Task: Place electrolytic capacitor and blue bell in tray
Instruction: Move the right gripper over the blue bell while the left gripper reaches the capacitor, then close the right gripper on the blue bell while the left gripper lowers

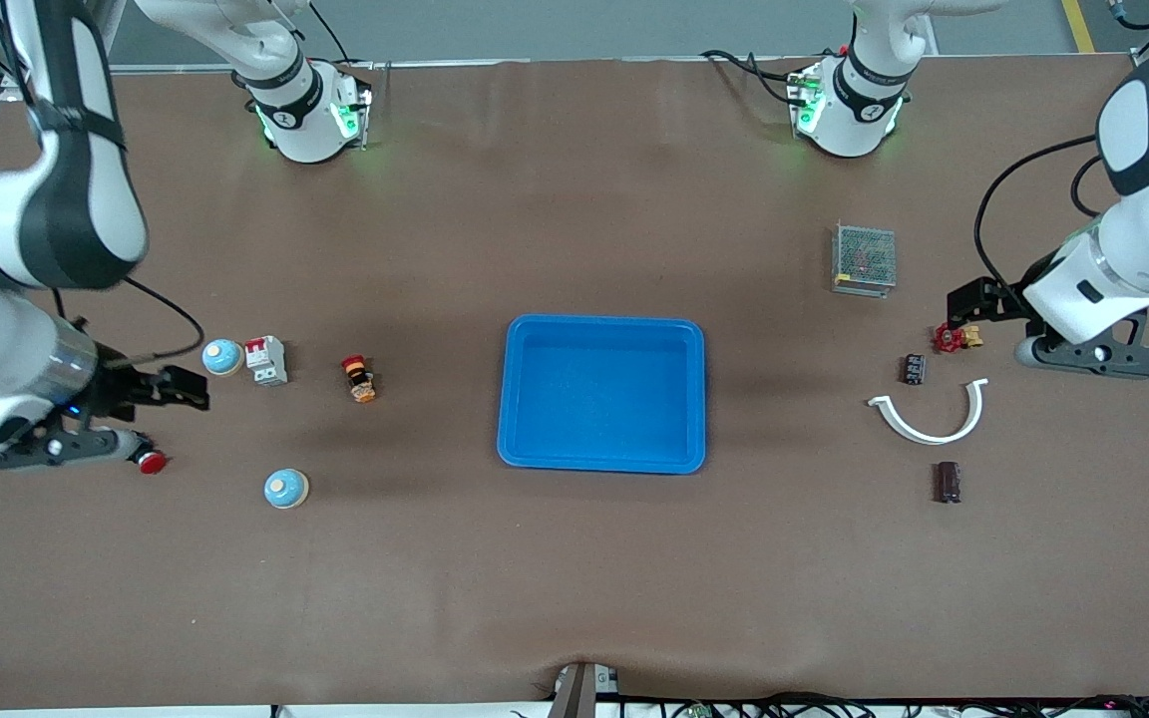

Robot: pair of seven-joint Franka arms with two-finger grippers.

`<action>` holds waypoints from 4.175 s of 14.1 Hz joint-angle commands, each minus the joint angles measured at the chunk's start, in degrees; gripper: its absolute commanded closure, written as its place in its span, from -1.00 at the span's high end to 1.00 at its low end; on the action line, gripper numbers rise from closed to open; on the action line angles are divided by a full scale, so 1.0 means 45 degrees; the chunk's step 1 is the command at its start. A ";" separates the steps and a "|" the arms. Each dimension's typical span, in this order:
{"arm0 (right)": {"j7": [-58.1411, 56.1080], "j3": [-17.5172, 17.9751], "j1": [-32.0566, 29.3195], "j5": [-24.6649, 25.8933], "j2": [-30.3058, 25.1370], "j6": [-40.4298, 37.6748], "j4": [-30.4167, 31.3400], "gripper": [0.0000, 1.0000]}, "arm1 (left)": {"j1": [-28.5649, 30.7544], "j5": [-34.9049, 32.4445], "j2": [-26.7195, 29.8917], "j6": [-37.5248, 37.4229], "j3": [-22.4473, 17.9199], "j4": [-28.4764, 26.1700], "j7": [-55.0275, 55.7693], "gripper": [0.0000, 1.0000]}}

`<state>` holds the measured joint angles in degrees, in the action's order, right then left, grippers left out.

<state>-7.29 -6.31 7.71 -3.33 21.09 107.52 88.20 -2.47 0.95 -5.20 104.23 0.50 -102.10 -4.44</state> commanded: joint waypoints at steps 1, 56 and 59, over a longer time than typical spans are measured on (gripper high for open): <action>-0.0099 -0.0044 0.0045 -0.0158 0.0916 0.0848 -0.0148 1.00 | 0.0451 -0.0035 0.0258 0.1132 0.0085 -0.1331 -0.0612 1.00; -0.2619 0.0132 0.0181 -0.1466 0.5255 0.7768 0.0771 -0.10 | 0.2054 -0.0231 -0.1010 1.2755 0.0085 -0.9382 -0.3252 1.00; -0.2541 0.0151 0.0240 -0.1486 0.5118 0.7301 0.0460 -0.10 | 0.2054 -0.0231 -0.1538 1.2755 0.0085 -0.8972 -0.3252 1.00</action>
<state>-17.69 -6.09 9.00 -8.60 44.00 142.58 92.42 6.39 0.92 -9.78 160.87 0.61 -144.46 -18.68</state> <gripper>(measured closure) 0.357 0.000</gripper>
